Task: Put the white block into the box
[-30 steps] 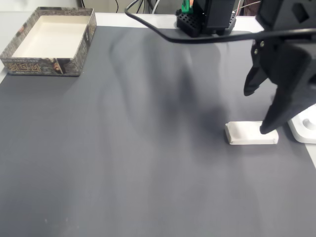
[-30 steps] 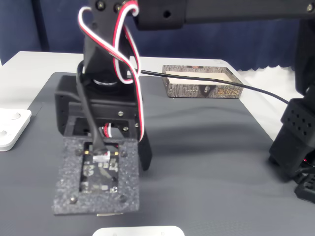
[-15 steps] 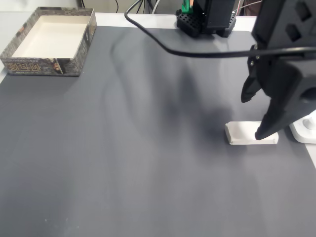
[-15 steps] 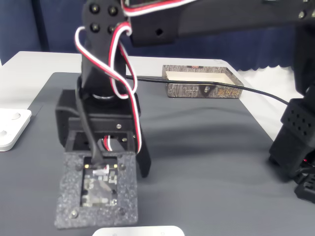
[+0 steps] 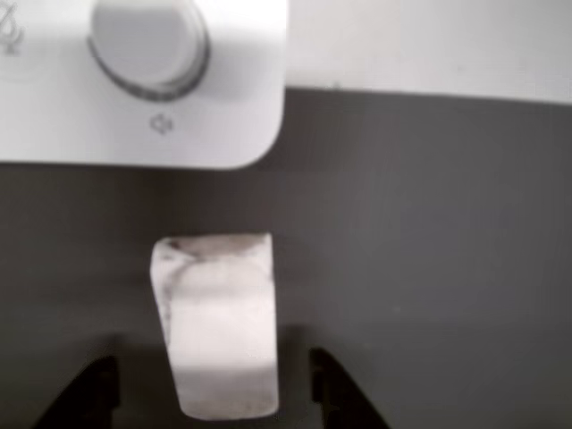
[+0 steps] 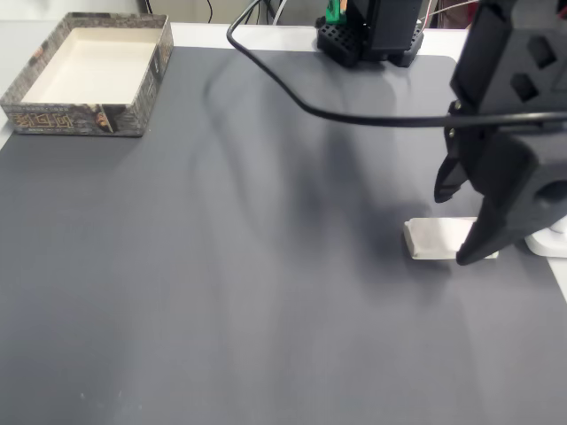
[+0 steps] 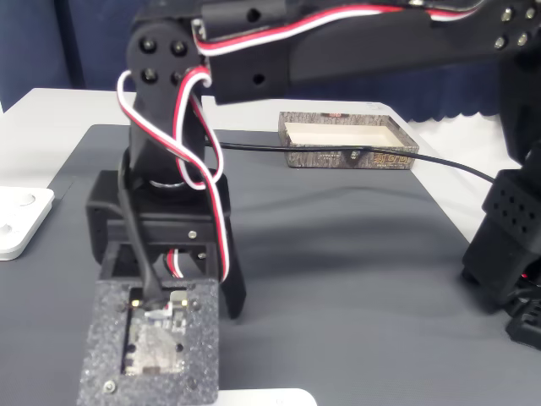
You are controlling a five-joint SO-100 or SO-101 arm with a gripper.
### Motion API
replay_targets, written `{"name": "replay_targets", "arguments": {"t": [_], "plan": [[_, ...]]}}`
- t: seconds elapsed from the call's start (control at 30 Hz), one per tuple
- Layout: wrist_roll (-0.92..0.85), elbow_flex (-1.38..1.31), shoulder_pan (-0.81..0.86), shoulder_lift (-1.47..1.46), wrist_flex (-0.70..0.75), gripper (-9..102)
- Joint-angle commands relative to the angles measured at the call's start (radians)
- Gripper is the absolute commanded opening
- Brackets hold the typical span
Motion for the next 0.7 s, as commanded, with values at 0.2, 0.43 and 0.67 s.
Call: {"name": "replay_targets", "arguments": {"t": [0.2, 0.43, 0.67], "plan": [[0.005, -0.066, -0.006, 0.008, -0.008, 32], [0.0, -0.066, -0.008, -0.006, 0.005, 32], [0.003, -0.077, -0.009, -0.023, 0.005, 31]]}}
